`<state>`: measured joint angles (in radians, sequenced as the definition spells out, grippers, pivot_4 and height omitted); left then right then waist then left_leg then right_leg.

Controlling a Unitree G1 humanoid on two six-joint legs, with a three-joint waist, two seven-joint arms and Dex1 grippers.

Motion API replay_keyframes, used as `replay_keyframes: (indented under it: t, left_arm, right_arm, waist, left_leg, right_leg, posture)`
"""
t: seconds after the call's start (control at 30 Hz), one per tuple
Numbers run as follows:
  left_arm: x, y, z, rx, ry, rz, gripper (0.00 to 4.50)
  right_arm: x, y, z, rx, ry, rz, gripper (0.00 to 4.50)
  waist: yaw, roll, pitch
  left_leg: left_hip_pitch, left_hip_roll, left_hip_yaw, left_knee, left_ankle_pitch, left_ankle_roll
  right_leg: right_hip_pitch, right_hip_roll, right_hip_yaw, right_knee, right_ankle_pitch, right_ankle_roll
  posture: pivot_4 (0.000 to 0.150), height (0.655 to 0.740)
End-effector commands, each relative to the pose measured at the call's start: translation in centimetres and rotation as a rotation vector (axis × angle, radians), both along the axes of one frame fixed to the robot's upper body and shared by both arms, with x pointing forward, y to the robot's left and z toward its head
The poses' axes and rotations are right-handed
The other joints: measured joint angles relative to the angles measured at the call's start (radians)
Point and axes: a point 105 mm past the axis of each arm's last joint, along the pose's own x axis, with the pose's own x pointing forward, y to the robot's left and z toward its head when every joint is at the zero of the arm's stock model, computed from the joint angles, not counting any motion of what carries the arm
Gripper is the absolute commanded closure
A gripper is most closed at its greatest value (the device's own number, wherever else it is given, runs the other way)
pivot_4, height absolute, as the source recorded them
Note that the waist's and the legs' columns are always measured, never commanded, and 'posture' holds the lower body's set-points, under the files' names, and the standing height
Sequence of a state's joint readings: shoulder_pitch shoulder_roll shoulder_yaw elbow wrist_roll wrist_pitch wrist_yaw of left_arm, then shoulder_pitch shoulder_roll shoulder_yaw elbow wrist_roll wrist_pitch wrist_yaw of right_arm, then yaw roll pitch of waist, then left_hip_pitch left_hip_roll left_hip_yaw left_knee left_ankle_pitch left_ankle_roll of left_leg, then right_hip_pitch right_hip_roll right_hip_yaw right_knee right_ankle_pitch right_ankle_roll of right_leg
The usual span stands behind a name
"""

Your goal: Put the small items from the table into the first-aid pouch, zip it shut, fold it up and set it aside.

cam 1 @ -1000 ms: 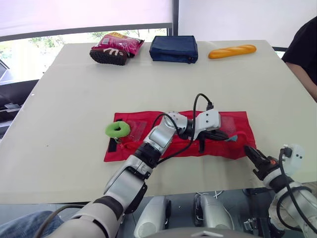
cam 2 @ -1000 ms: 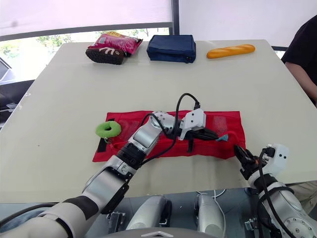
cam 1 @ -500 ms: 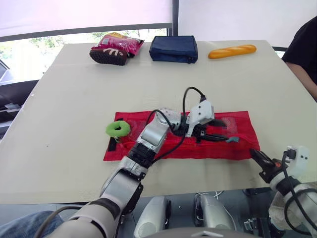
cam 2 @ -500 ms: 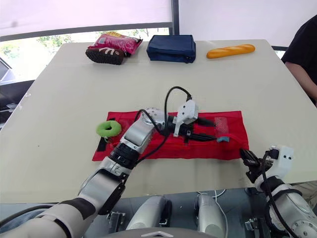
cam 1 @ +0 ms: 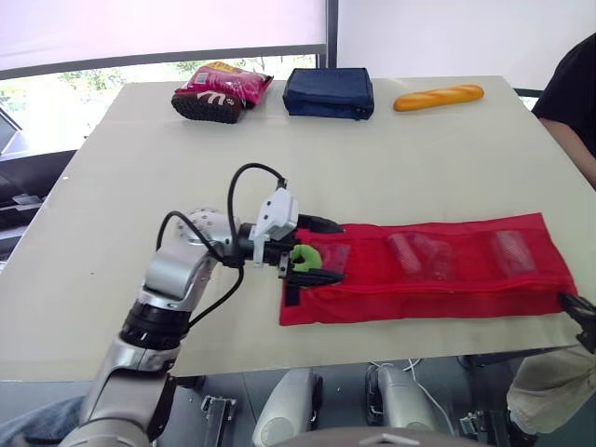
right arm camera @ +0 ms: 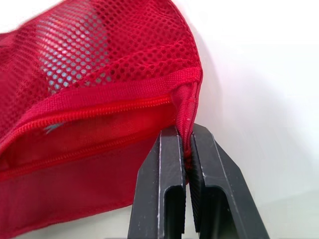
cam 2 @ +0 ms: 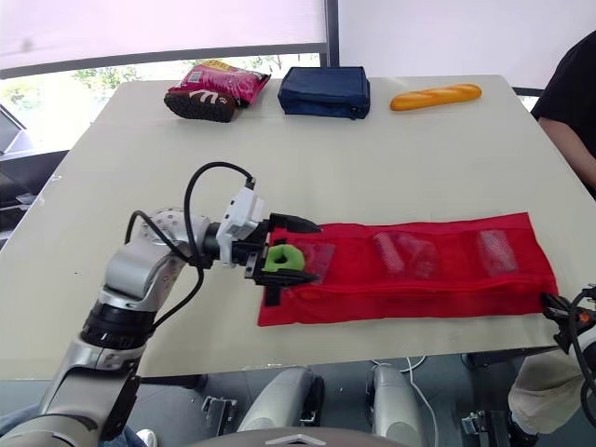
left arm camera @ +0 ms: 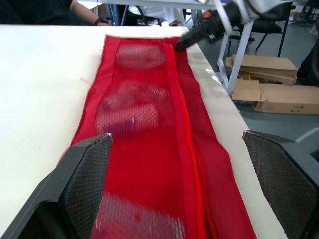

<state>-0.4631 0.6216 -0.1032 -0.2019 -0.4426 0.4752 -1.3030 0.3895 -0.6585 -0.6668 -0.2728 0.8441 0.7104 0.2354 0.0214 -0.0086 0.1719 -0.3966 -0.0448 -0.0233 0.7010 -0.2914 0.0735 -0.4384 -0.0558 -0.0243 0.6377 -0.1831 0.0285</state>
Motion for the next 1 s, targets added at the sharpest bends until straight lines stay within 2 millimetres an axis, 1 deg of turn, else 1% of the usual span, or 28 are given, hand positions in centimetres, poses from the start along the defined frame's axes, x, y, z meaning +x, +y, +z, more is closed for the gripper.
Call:
replay_keyframes:
  t: [0.03,0.17,0.27,0.37,0.4,0.43,0.5,0.6,0.73,0.8,0.9,1.0]
  left_arm:
    - [-0.5,1.2,1.1,-0.008,-0.039,0.054,0.02]
    - [-0.7,2.4,0.5,0.023,-0.038,0.114,0.02]
    - [-0.8,2.8,0.1,0.03,-0.032,0.148,0.0]
    - [-0.7,3.0,-0.2,0.026,-0.029,0.182,0.0]
    - [-0.6,3.1,-0.3,0.027,-0.029,0.192,0.0]
    - [-0.4,3.1,-0.5,0.029,-0.029,0.207,0.0]
    - [0.3,3.1,-1.0,0.026,-0.02,0.254,0.0]
    - [1.0,2.8,-2.1,0.044,-0.012,0.296,0.0]
    - [2.3,2.8,-3.3,0.067,-0.001,0.377,0.0]
    - [2.8,2.9,-3.5,0.057,0.012,0.415,0.0]
    - [3.0,3.4,-3.2,0.023,0.028,0.442,0.0]
    - [3.0,4.9,-3.3,0.001,0.064,0.499,0.0]
  right_arm:
    - [-0.1,-2.3,1.2,-0.104,-0.028,-0.024,4.5]
    - [0.1,-2.7,1.8,-0.145,-0.053,0.013,4.5]
    - [-0.3,-2.4,2.6,-0.189,-0.058,0.115,3.49]
    - [-1.1,-2.0,3.9,-0.282,-0.068,0.247,2.03]
    - [-1.3,-1.8,4.3,-0.318,-0.073,0.295,1.4]
    - [-1.6,-1.4,4.7,-0.365,-0.069,0.355,0.92]
    - [-1.9,-0.2,5.9,-0.444,-0.083,0.486,0.1]
    - [-1.9,3.3,8.1,-0.464,-0.197,0.68,0.04]
    - [-1.5,8.5,10.4,-0.374,-0.329,0.858,0.04]
    - [-1.4,10.9,11.3,-0.334,-0.383,0.935,0.04]
    - [-1.3,13.3,12.1,-0.275,-0.433,1.013,0.04]
    - [-1.6,15.8,12.9,-0.231,-0.484,1.091,0.04]
  waist:
    - [-0.003,0.001,0.0]
    - [-0.004,0.001,-0.001]
    - [-0.004,0.003,-0.001]
    - [-0.003,0.003,0.0]
    - [-0.003,0.003,0.0]
    - [-0.003,0.003,0.0]
    - [-0.005,0.003,-0.001]
    - [-0.005,0.004,-0.001]
    - [-0.006,0.003,-0.001]
    - [-0.005,0.003,-0.001]
    - [-0.001,0.003,0.0]
    - [0.001,0.003,0.0]
  left_leg:
    - [0.0,0.0,0.0,0.0,0.0,0.0]
    - [0.0,0.001,0.0,0.0,0.0,0.0]
    - [0.0,0.001,0.001,0.0,0.0,0.0]
    - [0.0,0.001,0.0,0.0,0.0,0.0]
    - [0.0,0.001,0.0,0.0,0.0,0.0]
    - [0.0,0.001,0.0,0.0,0.0,0.0]
    - [0.0,0.001,0.001,0.0,0.0,0.0]
    - [0.001,0.002,0.001,0.0,0.0,0.0]
    - [0.002,0.004,0.001,0.0,0.0,0.0]
    - [0.001,0.004,0.0,0.0,0.0,0.0]
    - [0.001,0.004,0.0,0.0,0.0,-0.001]
    - [0.0,0.004,-0.001,0.0,0.0,-0.001]
  right_leg:
    - [0.0,0.0,0.0,0.0,0.0,0.0]
    - [0.0,0.0,0.0,0.0,0.0,0.0]
    - [0.0,0.0,0.001,0.0,0.0,0.0]
    - [0.0,0.0,0.0,0.0,0.0,0.0]
    - [0.0,0.0,0.0,0.0,-0.001,0.003]
    - [0.0,0.0,0.0,-0.001,-0.002,0.003]
    - [0.0,0.0,0.001,-0.001,-0.002,0.003]
    - [0.0,0.0,0.001,-0.001,-0.002,0.004]
    - [0.001,0.0,0.001,-0.002,-0.002,0.004]
    - [0.001,-0.001,0.0,-0.002,-0.001,0.003]
    - [0.001,-0.001,-0.001,-0.003,0.0,0.0]
    - [0.001,-0.003,-0.001,-0.003,0.0,0.0]
  posture:
    - [0.15,0.7397]
    - [0.15,0.7397]
    - [0.15,0.7397]
    - [0.15,0.7397]
    - [0.15,0.7397]
    - [0.15,0.7397]
    - [0.15,0.7397]
    - [0.15,0.7397]
    - [0.15,0.7397]
    - [0.15,0.7397]
    - [0.15,0.7397]
    - [0.15,0.7397]
